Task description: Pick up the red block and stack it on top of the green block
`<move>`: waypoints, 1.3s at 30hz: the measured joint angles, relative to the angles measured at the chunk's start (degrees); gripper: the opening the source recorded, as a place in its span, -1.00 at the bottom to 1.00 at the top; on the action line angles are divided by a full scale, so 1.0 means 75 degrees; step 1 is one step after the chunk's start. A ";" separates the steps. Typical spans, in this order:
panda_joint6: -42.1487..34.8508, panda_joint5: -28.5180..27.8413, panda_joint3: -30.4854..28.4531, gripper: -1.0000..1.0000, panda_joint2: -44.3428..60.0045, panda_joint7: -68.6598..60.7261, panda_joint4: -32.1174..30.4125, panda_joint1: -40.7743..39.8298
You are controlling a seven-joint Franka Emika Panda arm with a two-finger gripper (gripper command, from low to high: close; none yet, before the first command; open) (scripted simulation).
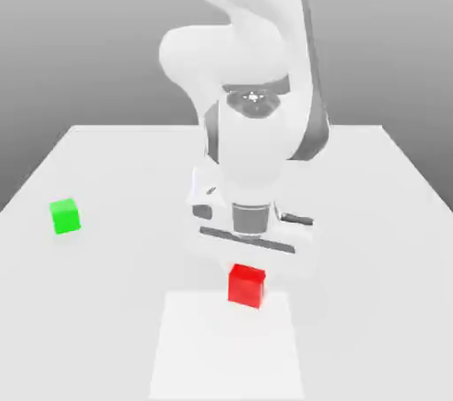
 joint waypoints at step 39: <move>-0.0155 0.1552 -0.5305 -1.00 0.0454 -0.2996 0.0291 -0.5115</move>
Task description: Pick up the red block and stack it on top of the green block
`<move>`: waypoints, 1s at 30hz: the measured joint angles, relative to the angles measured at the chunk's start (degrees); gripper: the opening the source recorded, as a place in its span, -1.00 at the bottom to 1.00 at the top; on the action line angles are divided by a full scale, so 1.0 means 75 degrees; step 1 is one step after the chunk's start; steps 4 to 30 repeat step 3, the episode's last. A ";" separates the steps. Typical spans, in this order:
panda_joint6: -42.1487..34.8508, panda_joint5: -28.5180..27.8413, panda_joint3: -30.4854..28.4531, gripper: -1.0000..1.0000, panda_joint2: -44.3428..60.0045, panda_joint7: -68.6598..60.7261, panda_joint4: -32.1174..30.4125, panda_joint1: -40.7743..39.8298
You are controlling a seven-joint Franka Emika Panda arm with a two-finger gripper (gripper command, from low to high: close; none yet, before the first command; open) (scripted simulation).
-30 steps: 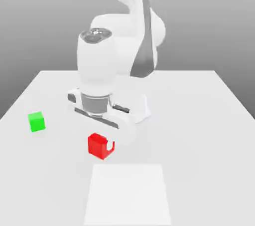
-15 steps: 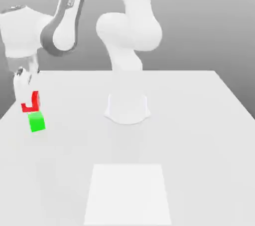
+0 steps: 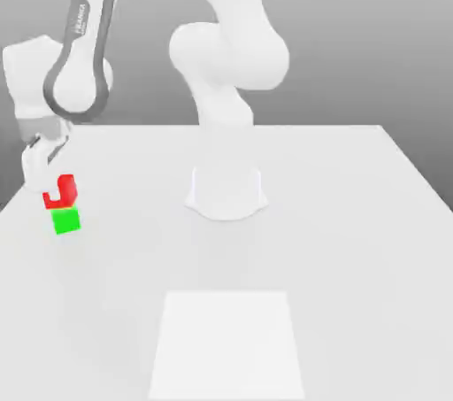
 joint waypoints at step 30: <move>0.0391 0.0155 0.0041 -1.00 0.0290 -0.0104 -0.0029 -0.0053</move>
